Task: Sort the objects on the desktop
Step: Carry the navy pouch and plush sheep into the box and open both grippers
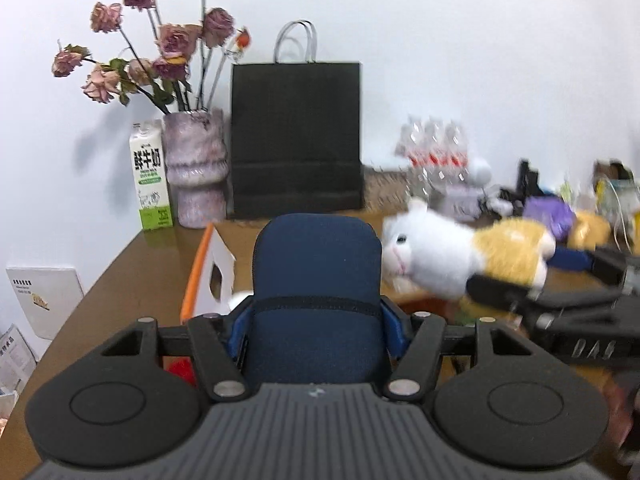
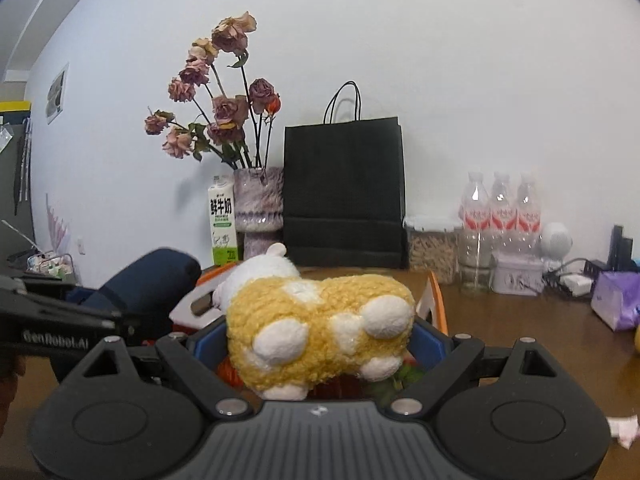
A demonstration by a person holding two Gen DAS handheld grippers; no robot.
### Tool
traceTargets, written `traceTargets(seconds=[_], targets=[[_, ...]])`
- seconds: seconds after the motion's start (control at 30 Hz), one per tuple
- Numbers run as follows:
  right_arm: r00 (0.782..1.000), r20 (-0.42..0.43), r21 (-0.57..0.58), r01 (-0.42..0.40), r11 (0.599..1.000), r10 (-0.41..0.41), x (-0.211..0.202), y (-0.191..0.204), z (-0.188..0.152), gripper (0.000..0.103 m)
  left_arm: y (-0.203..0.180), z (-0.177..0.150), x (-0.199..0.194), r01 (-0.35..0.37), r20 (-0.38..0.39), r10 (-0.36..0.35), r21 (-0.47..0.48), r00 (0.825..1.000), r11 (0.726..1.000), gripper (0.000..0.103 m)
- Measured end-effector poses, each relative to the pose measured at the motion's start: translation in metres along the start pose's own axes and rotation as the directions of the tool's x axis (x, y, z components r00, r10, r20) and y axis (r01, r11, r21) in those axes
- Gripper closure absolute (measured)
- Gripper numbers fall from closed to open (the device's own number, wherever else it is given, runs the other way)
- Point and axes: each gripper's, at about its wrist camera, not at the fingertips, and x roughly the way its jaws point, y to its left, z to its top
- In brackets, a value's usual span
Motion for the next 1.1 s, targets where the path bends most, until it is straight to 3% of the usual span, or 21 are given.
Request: traceTargets(seconds=[0.3, 0.47, 0.57, 0.9, 1.1], targets=[[0.986, -0.131, 0.02, 0.11, 0.994, -0.106, 0.075, -0.004, 0.018, 0.012, 0.031, 0.042, 0.066, -0.01, -0.037, 0.005, -0.123, 0.999, 0.992, 0.04], [0.969, -0.221, 0.084, 0.129, 0.988, -0.108, 0.115, -0.023, 0.018, 0.013, 0.039, 0.041, 0.109, -0.042, -0.113, 0.025, -0.148, 0.993, 0.988, 0.04], [0.965, -0.233, 0.091, 0.144, 0.985, -0.12, 0.131, -0.028, 0.016, 0.013, 0.044, 0.034, 0.129, -0.045, -0.153, 0.018, -0.178, 0.988, 0.983, 0.04], [0.957, -0.264, 0.057, 0.143, 0.988, -0.124, 0.162, -0.03, 0.004, 0.013, 0.04, 0.028, 0.148, -0.061, -0.181, 0.035, -0.135, 0.983, 0.989, 0.039], [0.956, -0.265, 0.038, 0.136, 0.99, -0.121, 0.162, -0.027, 0.002, 0.013, 0.042, 0.04, 0.147, -0.092, -0.135, 0.076, -0.119, 0.988, 0.989, 0.039]])
